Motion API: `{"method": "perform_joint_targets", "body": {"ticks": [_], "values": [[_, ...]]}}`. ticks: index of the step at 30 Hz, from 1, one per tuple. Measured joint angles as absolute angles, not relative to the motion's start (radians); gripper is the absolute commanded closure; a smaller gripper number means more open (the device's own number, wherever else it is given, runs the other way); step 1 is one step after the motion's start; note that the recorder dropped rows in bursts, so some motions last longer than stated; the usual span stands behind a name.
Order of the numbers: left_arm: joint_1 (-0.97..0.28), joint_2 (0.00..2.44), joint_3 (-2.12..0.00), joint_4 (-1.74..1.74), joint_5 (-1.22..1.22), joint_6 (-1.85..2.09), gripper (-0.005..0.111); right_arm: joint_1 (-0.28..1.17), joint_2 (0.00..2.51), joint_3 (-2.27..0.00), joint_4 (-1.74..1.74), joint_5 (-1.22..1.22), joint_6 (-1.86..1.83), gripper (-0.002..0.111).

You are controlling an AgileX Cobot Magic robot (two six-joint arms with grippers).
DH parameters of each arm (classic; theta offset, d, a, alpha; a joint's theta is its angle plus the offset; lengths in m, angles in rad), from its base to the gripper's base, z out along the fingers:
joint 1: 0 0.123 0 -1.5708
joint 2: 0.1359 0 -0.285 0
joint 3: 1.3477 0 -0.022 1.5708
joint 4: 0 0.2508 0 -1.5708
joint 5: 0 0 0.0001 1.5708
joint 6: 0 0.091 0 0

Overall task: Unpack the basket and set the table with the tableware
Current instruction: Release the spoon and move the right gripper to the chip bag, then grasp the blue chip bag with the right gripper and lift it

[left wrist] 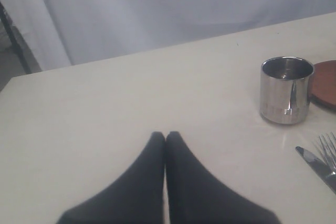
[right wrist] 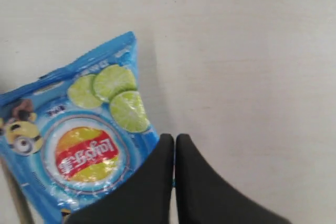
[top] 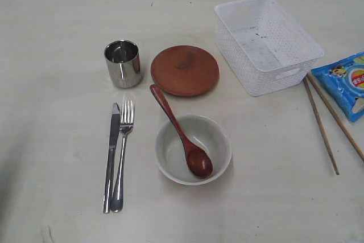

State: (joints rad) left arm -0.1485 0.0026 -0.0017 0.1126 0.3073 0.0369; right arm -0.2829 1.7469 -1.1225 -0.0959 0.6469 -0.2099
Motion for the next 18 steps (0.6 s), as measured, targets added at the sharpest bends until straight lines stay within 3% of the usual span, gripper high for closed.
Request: {"method": "perform_joint_targets", "body": {"ticks": [3,4,5,11,18], "values": [[-0.149,0.003,-0.002,0.113,0.307,0.037,0.107,-0.283,1.749,-1.124,0.015,0.663,-0.335,0.049],[-0.149,0.003,-0.002,0.113,0.307,0.037,0.107,-0.281,1.755,-1.124,0.036,0.665,-0.354,0.039],[-0.149,0.003,-0.002,0.113,0.307,0.037,0.107,-0.281,1.763,-1.124,0.048,0.667,-0.364,0.037],[-0.149,0.003,-0.002,0.113,0.307,0.037,0.107,-0.281,1.832,-1.170,0.039,0.688,-0.344,0.051],[-0.149,0.003,-0.002,0.113,0.307,0.037,0.107,-0.281,1.915,-1.208,0.037,0.720,-0.351,0.052]]}}
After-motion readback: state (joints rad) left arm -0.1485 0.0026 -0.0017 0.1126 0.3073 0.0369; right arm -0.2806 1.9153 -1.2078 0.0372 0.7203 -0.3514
